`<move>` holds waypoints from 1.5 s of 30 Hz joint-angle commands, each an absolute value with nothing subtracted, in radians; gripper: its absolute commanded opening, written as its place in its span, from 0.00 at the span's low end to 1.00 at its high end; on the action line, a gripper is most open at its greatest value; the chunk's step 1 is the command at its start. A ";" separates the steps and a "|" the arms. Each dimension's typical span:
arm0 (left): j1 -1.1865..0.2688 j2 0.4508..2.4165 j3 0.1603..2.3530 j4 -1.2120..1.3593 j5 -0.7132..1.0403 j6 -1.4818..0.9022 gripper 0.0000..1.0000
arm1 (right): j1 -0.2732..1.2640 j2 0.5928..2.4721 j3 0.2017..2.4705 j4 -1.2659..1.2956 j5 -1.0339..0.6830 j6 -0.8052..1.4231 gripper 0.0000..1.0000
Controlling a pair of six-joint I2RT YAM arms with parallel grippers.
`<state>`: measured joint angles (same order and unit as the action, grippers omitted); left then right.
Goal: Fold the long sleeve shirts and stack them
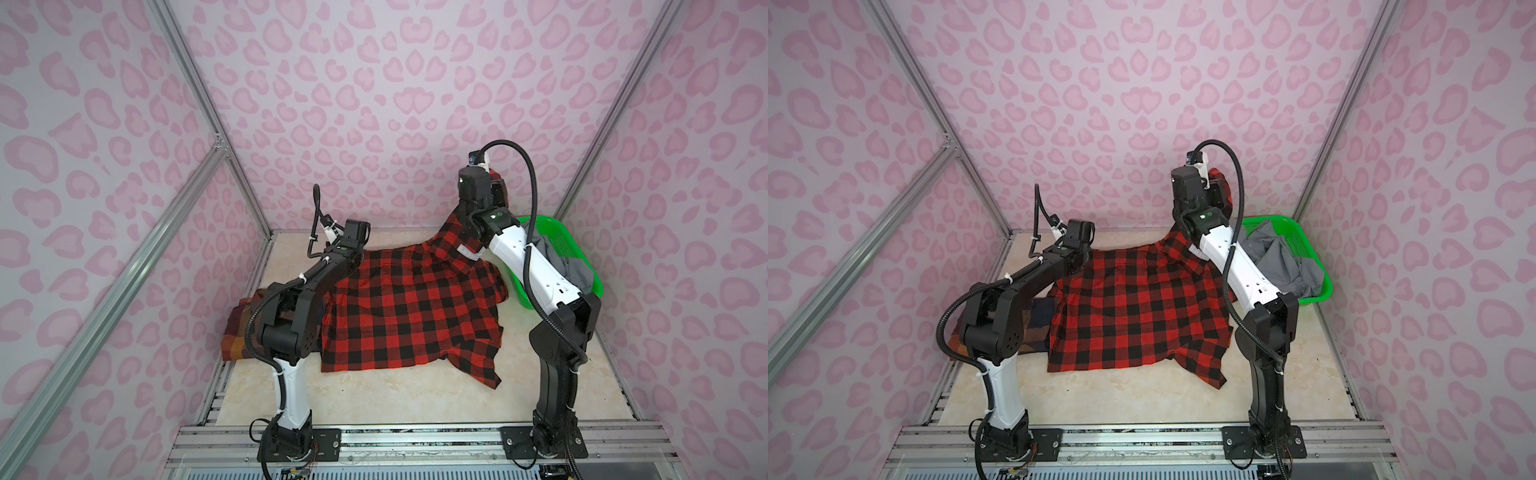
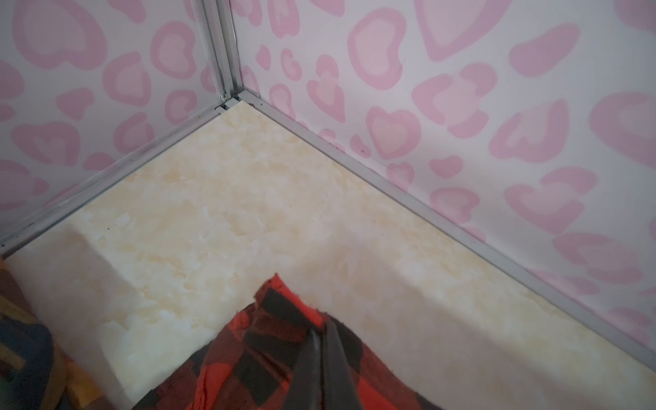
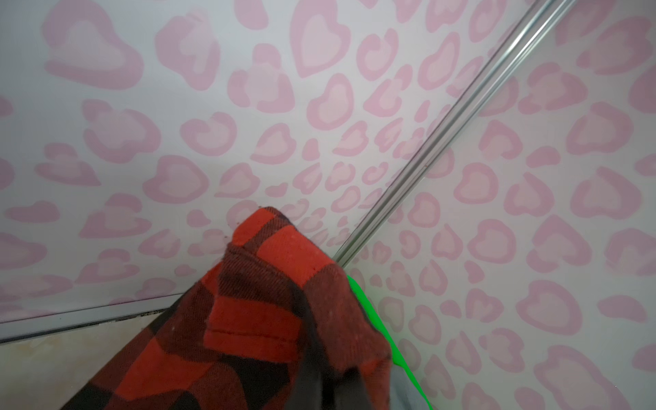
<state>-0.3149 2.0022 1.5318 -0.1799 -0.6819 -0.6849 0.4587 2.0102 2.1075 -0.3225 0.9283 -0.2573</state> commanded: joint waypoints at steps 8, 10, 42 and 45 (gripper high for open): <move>-0.324 1.896 1.260 -0.094 -0.702 -0.828 0.04 | 0.467 1.885 1.874 -0.235 0.957 -0.198 0.00; -0.325 1.869 1.202 -0.074 -0.699 -0.852 0.04 | 0.472 1.834 1.809 -0.229 0.951 -0.176 0.00; -0.350 1.580 0.878 -0.152 -0.551 -0.985 0.69 | 0.717 1.243 1.207 -0.667 0.660 0.301 0.00; -0.335 1.498 0.858 -0.177 -0.517 -0.990 0.76 | 0.730 1.198 1.159 -0.674 0.646 0.309 0.00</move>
